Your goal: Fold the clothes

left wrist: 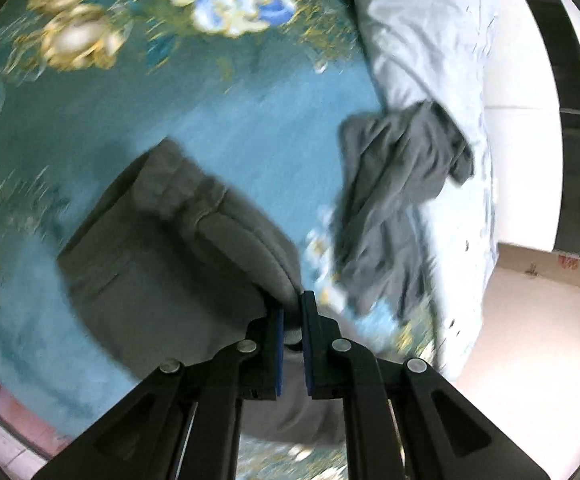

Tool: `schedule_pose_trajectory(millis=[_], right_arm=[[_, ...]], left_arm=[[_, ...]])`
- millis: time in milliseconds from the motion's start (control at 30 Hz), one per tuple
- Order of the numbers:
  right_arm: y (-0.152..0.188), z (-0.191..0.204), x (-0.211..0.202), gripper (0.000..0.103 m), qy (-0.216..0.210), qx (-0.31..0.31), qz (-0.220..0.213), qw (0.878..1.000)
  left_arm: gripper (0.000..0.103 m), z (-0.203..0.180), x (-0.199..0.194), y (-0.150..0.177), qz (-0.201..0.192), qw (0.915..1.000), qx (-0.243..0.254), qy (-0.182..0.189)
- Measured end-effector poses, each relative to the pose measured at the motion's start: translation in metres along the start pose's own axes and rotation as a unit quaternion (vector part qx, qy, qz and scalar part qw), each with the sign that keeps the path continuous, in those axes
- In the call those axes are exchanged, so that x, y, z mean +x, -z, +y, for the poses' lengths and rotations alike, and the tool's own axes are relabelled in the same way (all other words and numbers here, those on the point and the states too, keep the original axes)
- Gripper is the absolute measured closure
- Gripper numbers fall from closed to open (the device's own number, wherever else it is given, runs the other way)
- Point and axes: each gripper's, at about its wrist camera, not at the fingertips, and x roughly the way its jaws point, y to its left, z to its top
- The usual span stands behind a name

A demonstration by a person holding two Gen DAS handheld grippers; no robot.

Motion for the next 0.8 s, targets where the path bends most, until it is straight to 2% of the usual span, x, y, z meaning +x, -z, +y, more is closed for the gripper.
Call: schedule_pose_trajectory(millis=[100,167,267,333,367,500,567,633,700,800], right_arm=[[0.02,-0.034,-0.011,0.099,0.013,0.035,0.015,0.999],[0.029,-0.046,-0.013,0.099,0.014,0.045,0.022,0.999],[0.039,-0.051,-0.009,0.099,0.012,0.046,0.038,0.998],[0.041,-0.046,-0.005,0.099,0.012,0.035,0.044,0.998],[0.041,-0.04,-0.003,0.096,0.012,0.026,0.047,0.999],[0.035,-0.01,0.023,0.096,0.016,-0.008,0.062,0.998],[0.032,0.008,0.042,0.094,0.026,-0.028,0.073,0.997],[0.028,0.031,0.068,0.087,0.04,-0.048,0.083,0.995],[0.026,0.049,0.088,0.057,0.049,-0.063,0.087,0.993],[0.026,0.078,0.123,0.046,0.066,-0.085,0.095,0.99]], left_arm=[[0.096,0.024,0.003,0.018,0.01,0.9995,-0.013,-0.027],[0.096,0.042,0.005,0.029,0.01,0.999,-0.029,-0.034],[0.095,0.059,0.012,0.04,0.014,0.9976,-0.028,-0.062],[0.096,0.068,0.017,0.045,0.02,0.9959,-0.026,-0.084],[0.097,0.073,0.018,0.048,0.019,0.9948,-0.027,-0.096],[0.097,0.107,0.02,0.061,0.029,0.9891,-0.057,-0.133],[0.097,0.122,0.015,0.065,0.025,0.9884,-0.08,-0.127],[0.097,0.129,0.009,0.065,0.012,0.9897,-0.097,-0.104],[0.097,0.13,0.002,0.062,-0.006,0.9911,-0.11,-0.074],[0.097,0.123,-0.002,0.051,-0.029,0.9906,-0.13,-0.031]])
